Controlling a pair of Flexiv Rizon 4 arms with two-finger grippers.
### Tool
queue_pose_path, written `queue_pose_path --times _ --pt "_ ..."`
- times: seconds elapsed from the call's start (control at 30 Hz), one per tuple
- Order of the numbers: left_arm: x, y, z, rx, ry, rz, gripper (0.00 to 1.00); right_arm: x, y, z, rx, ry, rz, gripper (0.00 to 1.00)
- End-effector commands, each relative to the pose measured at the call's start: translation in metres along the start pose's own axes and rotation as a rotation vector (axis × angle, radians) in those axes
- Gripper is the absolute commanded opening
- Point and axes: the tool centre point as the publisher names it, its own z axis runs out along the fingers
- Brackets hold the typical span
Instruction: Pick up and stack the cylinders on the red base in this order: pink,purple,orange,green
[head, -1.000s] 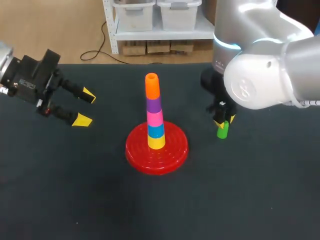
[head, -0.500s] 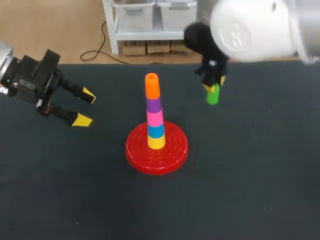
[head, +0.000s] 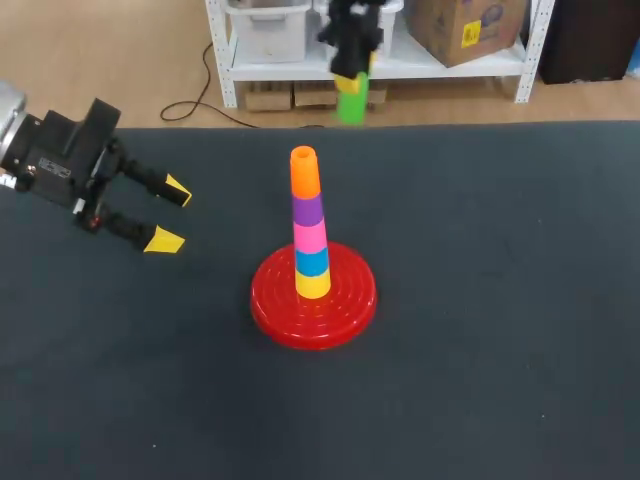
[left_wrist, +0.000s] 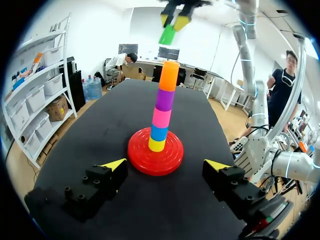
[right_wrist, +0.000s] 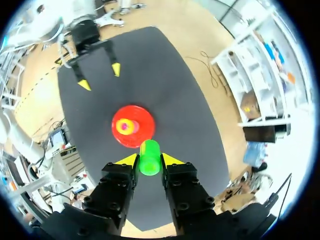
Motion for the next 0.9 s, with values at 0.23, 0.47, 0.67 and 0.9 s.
queue_pose_path --times 0.23,0.47,0.67,0.9 --pt "0.001 0.001 0.0 0.002 -0.002 0.002 1.0 -0.027 0.026 0.008 -0.016 0.053 -0.078 0.0" --pt "0.001 0.001 0.0 0.002 -0.002 0.002 1.0 -0.028 0.031 0.019 -0.025 0.083 -0.092 0.0" --pt "0.001 0.001 0.0 0.002 -0.002 0.002 1.0 -0.025 0.036 0.022 -0.028 0.093 -0.104 0.0" --pt "0.001 0.001 0.0 0.002 -0.002 0.002 1.0 -0.024 0.036 0.029 -0.025 0.102 -0.104 0.0"
